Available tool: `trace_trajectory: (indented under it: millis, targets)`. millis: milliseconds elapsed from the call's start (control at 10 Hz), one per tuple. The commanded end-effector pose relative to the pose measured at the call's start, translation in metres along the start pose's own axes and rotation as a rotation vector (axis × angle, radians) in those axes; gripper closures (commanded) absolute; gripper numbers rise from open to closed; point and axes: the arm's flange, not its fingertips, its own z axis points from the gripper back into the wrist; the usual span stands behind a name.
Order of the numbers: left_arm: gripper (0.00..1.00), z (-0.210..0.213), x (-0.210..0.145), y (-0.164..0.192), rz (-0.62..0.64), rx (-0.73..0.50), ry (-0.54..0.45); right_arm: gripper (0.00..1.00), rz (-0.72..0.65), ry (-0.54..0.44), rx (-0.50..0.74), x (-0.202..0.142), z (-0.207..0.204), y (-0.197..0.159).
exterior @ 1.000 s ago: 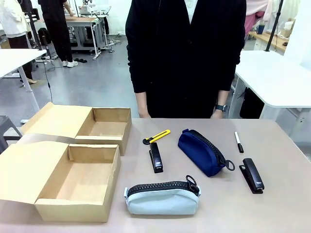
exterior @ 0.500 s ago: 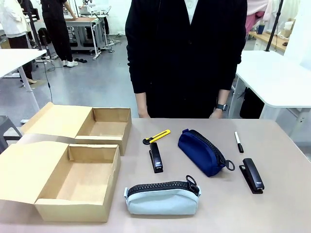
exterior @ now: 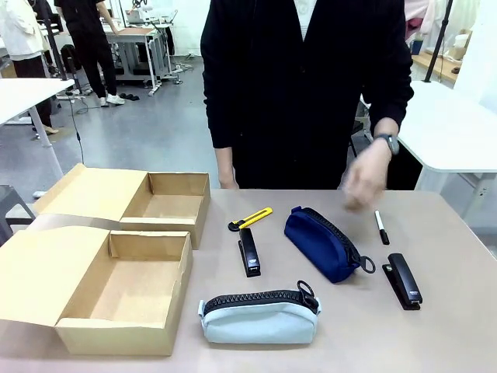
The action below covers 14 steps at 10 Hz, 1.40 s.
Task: Place items inside the box.
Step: Pick up a Pencil pouch or Stapler and place it inside the Mailer Box closest to the robot.
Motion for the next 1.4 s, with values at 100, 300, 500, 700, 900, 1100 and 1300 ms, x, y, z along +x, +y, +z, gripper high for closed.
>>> trace_trajectory:
  millis: [100,300,500,700,900,1100,1300]
  targets:
    - [0.00,0.001,0.002,-0.001,-0.022,-0.018,-0.001,0.00,0.265,0.374,-0.316,-0.021,-0.119,0.055]
    - [0.00,0.001,0.002,-0.001,-0.022,-0.018,-0.001,0.00,0.253,0.414,-0.223,-0.004,-0.105,0.050]
    - [0.00,0.001,0.002,-0.001,-0.022,-0.018,-0.001,0.00,0.206,0.411,0.118,0.011,-0.006,0.002]
    - [0.00,0.001,0.002,-0.001,-0.022,-0.018,-0.001,0.00,0.105,0.234,0.442,0.001,0.074,-0.058]
    - [0.00,0.001,0.002,-0.001,-0.022,-0.018,-0.001,0.00,0.052,0.148,0.577,-0.017,0.088,-0.103]
    - [0.00,0.001,0.002,-0.001,-0.022,-0.018,-0.001,0.00,0.040,0.134,0.578,-0.023,0.080,-0.112]
    - [0.00,0.001,0.002,-0.001,-0.022,-0.018,-0.001,0.00,0.047,0.130,0.529,-0.022,0.073,-0.103]
